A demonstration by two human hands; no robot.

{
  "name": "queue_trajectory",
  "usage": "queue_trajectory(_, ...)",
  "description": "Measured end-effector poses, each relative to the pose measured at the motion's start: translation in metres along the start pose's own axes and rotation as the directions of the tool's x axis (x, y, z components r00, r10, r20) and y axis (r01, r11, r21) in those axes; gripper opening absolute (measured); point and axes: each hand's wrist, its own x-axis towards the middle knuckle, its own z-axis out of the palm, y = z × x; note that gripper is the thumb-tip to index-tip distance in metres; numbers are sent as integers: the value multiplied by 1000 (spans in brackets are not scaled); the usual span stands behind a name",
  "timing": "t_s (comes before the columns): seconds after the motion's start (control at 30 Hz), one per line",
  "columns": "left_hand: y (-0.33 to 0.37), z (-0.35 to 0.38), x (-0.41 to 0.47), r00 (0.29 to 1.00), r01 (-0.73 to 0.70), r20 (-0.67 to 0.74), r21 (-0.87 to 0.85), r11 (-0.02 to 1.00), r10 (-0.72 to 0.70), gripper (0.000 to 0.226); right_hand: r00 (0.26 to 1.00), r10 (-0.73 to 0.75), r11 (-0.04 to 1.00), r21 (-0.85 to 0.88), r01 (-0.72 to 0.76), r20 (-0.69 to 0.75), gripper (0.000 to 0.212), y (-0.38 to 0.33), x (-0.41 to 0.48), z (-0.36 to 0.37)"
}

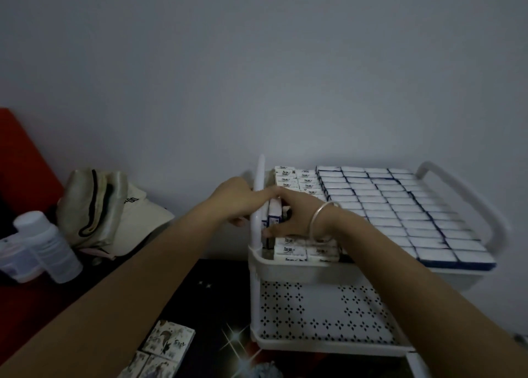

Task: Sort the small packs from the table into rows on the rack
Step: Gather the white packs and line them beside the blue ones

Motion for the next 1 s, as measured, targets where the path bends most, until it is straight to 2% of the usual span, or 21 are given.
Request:
queue_trajectory(0.03,-2,-1,1,1000,-8,-9,-125,992,7,47,998,30,982,184,-40,56,57,2,-1,-6)
queue_trajectory(0.1,-7,-1,2,999,-37,-30,-330,943,28,40,991,113,845,517,-136,77,41,6,-3,-11)
queue_trajectory(0.17,-16,-2,3,1000,3,22,-463,886,8,42,982,188,759,636,-138,-11,23,10,-2,-6)
queue_trajectory(0.27,-28,-8,6,999,22,34,-486,874,-6,59,972,195,819,566,-90,-128,9,13,4,9)
queue_trajectory(0.33,-35,-8,10,1000,-25,-17,-445,895,19,67,967,210,823,560,-96,-143,6,12,6,11)
queue_trajectory(0.4,-44,-5,12,999,-6,24,-497,868,21,71,966,216,825,555,-102,-143,5,10,6,9)
queue_trajectory(0.47,-56,5,14,996,26,82,-542,840,22,74,966,216,831,546,-105,-143,11,7,4,10)
queue_trajectory(0.53,-59,15,14,998,4,51,-492,871,25,72,963,209,848,521,-92,-169,19,3,2,12)
queue_trajectory(0.57,-56,18,13,1000,-12,0,-455,891,14,70,962,196,874,478,-84,-191,22,1,1,13)
queue_trajectory(0.63,-51,21,11,997,-49,-80,-368,928,21,65,965,145,962,257,-86,-221,24,-1,0,13)
queue_trajectory(0.7,-52,21,13,992,-101,-97,-295,950,75,59,964,108,994,21,-106,-241,29,-2,0,13)
queue_trajectory(0.77,-56,21,14,994,-109,-64,-297,949,94,53,959,109,991,-44,-125,-262,34,-2,0,14)
queue_trajectory(0.83,-61,19,10,997,-77,1,-382,921,83,49,949,130,990,-4,-138,-288,37,-2,-2,16)
queue_trajectory(0.9,-69,15,2,995,-51,45,-538,841,90,49,911,189,977,165,-136,-368,41,-4,-10,20)
queue_trajectory(0.97,-89,11,-7,998,-31,22,-690,723,64,50,816,194,963,264,-52,-545,36,-9,-24,26)
queue_trajectory(1.0,-102,9,-10,1000,-5,-8,-724,690,-1,48,755,166,961,275,19,-634,26,-15,-36,30)
